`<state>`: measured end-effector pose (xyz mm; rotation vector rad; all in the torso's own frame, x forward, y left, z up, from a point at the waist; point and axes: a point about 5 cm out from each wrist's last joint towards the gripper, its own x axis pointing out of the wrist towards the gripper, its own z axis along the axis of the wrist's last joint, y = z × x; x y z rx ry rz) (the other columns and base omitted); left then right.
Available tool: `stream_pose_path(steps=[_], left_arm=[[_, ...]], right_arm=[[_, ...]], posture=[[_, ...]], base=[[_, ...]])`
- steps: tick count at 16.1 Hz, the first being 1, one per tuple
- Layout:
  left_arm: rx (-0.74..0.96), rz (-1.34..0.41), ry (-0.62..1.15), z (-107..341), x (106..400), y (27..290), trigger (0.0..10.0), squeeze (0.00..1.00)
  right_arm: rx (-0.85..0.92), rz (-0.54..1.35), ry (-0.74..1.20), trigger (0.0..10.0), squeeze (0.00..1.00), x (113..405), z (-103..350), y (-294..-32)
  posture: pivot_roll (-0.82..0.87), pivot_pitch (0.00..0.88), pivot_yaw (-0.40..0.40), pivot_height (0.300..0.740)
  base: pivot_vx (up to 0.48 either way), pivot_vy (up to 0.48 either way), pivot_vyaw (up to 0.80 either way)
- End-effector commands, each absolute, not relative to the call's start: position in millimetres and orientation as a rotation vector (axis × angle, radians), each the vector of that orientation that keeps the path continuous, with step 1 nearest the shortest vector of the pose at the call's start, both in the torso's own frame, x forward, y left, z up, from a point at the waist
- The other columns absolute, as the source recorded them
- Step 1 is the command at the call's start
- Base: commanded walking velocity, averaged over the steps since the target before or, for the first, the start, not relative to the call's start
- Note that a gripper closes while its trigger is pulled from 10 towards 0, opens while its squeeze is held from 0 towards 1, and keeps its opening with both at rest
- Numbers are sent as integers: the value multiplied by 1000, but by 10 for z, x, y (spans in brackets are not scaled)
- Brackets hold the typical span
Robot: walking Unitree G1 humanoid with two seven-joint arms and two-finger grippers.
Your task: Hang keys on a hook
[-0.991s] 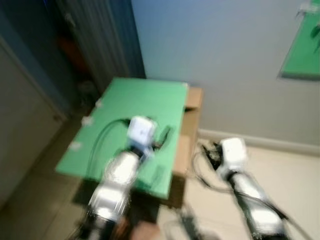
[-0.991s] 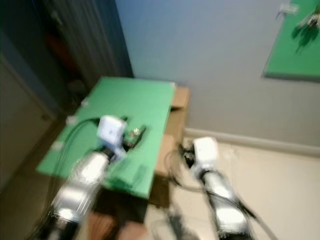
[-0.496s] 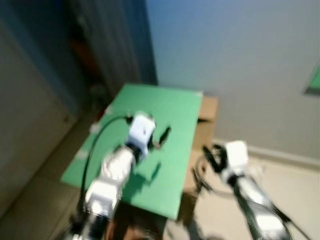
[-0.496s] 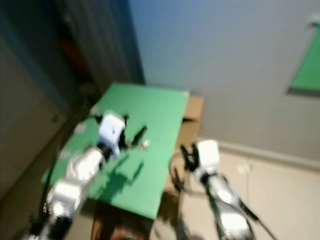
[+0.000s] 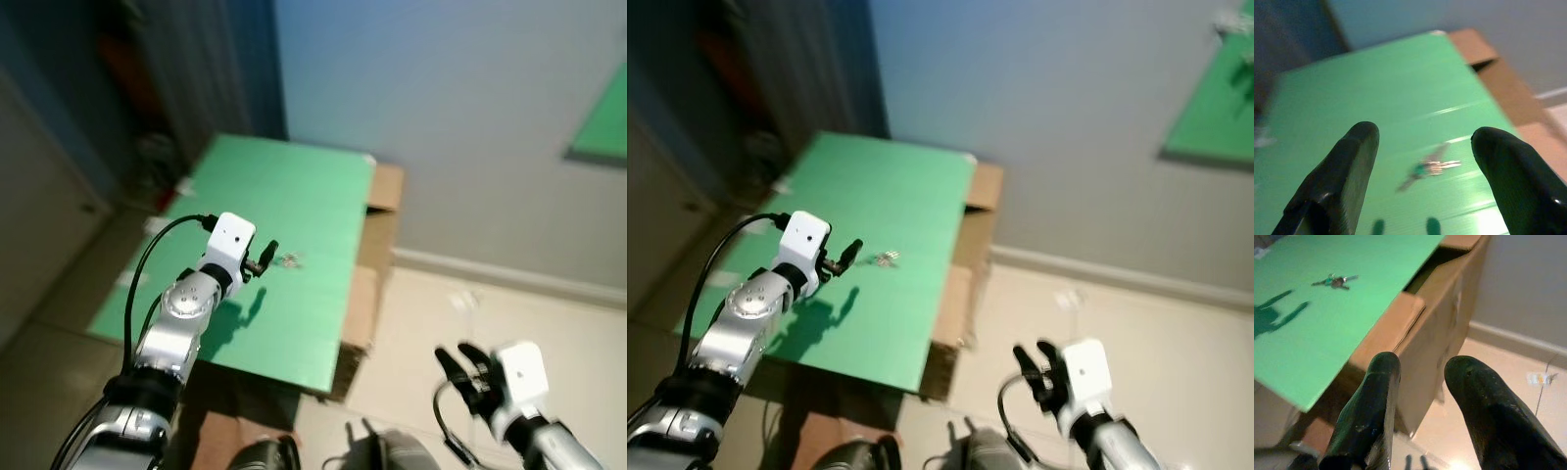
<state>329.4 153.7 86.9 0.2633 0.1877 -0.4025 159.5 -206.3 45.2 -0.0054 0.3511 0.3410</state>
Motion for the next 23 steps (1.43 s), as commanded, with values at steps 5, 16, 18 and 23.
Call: stream_pose_path(steps=[5, 16, 18, 23], left_arm=[[245, -591, 229, 502, 3127, 1063, 10000, 0], [311, -109, 200, 784, 3392, 2278, 10000, 0], [268, -32, 224, 757, 3401, 2347, 10000, 0], [244, -42, 258, 691, 3393, 2299, 10000, 0]], right_arm=[[54, 557, 438, 10000, 0, 1090, 742, -2027], [38, 635, 538, 10000, 0, 704, 434, -2256], [48, 692, 558, 10000, 0, 588, 387, -2235], [51, 699, 566, 10000, 0, 459, 404, -2261]], posture=[[-414, 302, 38, 740], [-380, 329, 53, 740], [-389, 336, 46, 740], [-415, 358, 45, 740]], base=[[0, 0, 0], [0, 0, 0], [0, 0, 0], [0, 0, 0]])
